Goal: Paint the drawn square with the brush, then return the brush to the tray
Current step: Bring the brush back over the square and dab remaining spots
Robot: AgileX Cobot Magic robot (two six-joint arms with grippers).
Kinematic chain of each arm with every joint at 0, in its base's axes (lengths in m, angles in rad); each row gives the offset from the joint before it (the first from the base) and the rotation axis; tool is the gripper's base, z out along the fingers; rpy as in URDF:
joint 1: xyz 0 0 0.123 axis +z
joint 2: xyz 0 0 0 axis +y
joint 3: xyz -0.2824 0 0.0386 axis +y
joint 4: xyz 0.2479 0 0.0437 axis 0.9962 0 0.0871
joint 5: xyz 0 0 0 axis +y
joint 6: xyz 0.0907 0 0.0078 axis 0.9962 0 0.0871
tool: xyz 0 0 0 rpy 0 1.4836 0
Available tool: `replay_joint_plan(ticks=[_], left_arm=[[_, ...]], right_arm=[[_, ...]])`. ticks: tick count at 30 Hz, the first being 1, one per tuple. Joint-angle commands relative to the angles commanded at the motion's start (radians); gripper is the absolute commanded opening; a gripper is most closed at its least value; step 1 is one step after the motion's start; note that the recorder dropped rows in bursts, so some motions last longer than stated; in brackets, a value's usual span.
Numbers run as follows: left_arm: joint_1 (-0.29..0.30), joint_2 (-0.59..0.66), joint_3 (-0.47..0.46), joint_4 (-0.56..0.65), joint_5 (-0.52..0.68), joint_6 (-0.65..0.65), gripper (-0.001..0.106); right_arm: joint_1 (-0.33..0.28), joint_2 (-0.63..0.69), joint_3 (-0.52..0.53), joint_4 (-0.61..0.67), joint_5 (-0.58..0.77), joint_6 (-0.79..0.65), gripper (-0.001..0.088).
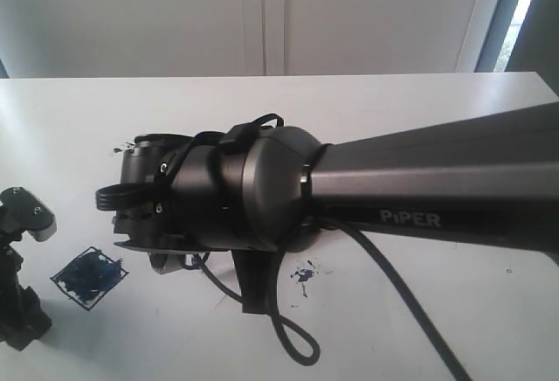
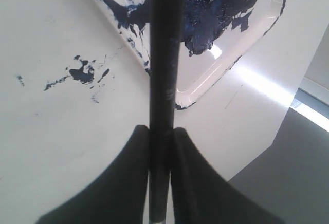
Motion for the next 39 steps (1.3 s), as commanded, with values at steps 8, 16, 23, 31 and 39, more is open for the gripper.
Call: replay_joint_plan(ticks=[8, 16, 23, 31, 39], left_arm=[[0.0, 0.0, 0.0, 0.033, 0.0, 0.23, 0.059], [0.0, 0.0, 0.0, 0.047, -0.029, 0.485, 0.059], [0.0, 0.007, 0.0, 0.058, -0.076, 0.504, 0.059], [0.0, 0.013, 0.0, 0.058, -0.074, 0.497, 0.059], [0.0, 0.013, 0.0, 0.053, -0.074, 0.475, 0.059]], right_arm=[[0.0, 0.0, 0.0, 0.128, 0.0, -0.106, 0.0], [0.021, 0.0, 0.0, 0.16, 0.0, -0.221, 0.0], [0.023, 0.006, 0.0, 0.135, 0.0, -0.303, 0.0], [0.021, 0.062, -0.035, 0.048, -0.035, -0.241, 0.0], [0.019, 0.133, -0.133, 0.028, -0.034, -0.202, 0.0]])
